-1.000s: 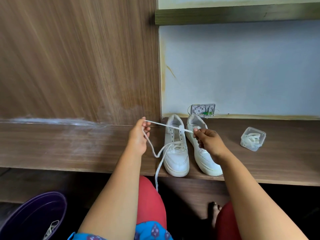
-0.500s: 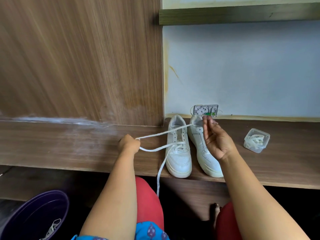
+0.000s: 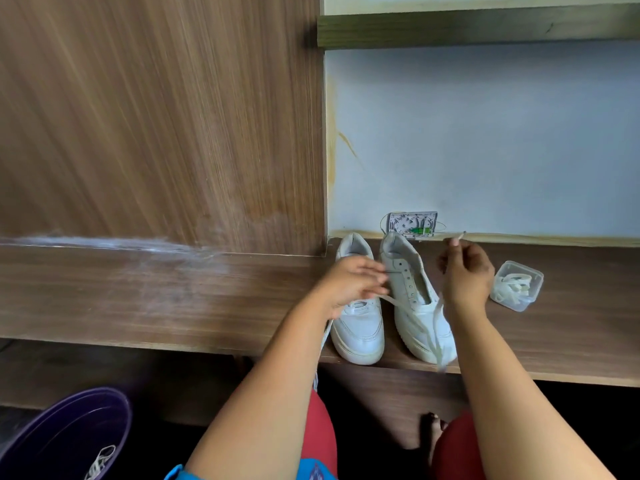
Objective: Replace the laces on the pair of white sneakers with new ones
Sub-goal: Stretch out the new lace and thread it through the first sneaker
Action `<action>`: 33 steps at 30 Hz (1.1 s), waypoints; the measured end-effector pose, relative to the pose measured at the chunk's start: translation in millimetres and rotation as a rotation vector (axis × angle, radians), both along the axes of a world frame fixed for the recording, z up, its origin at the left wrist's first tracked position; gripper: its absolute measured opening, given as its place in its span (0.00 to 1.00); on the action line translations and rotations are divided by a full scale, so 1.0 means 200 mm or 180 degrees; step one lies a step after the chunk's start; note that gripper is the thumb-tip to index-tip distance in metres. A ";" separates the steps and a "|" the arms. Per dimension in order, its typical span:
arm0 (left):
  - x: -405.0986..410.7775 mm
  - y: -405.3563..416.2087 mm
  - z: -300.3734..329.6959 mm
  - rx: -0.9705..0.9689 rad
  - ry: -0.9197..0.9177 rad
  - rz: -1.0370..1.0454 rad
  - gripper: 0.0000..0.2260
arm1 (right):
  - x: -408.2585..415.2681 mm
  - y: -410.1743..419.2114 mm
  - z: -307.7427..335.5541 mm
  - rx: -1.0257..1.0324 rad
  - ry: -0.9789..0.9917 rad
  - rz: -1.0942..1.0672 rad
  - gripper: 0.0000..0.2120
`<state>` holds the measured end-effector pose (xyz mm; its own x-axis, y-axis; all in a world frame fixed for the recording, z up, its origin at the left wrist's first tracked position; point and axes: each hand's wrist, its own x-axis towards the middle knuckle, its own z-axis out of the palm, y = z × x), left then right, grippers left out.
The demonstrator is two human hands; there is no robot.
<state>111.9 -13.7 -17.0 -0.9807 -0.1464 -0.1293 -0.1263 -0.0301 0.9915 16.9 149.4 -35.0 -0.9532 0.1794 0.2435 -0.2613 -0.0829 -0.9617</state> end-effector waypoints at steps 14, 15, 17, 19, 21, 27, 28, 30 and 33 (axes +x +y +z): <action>-0.10 -0.11 -0.20 -0.2693 -0.0525 0.1529 0.18 | 0.09 -0.33 -0.20 0.3326 0.1046 0.1285 0.06; -0.10 -0.12 -0.21 -0.2669 -0.0457 0.1536 0.19 | 0.09 -0.35 -0.20 0.3403 0.1009 0.1302 0.07; -0.12 -0.15 -0.26 -0.2281 -0.0350 0.1551 0.18 | 0.09 -0.37 -0.21 0.3517 0.0970 0.1385 0.07; -0.12 -0.18 -0.30 -0.1573 -0.0270 0.1578 0.13 | 0.09 -0.39 -0.23 0.3394 0.0934 0.1471 0.07; -0.12 -0.20 -0.33 -0.0974 -0.0243 0.1530 0.12 | 0.08 -0.38 -0.25 0.2968 0.0860 0.1539 0.05; -0.11 -0.20 -0.34 -0.0827 -0.0115 0.1331 0.09 | 0.05 -0.37 -0.26 0.2845 0.1158 0.1725 0.05; -0.11 -0.20 -0.34 -0.0852 -0.0122 0.1264 0.08 | 0.05 -0.37 -0.27 0.2843 0.1197 0.1676 0.05; -0.10 -0.21 -0.33 -0.0828 -0.0096 0.1161 0.06 | 0.05 -0.36 -0.28 0.2885 0.1219 0.1602 0.05; -0.09 -0.21 -0.32 -0.0815 -0.0110 0.1103 0.04 | 0.04 -0.36 -0.28 0.2967 0.1056 0.1667 0.06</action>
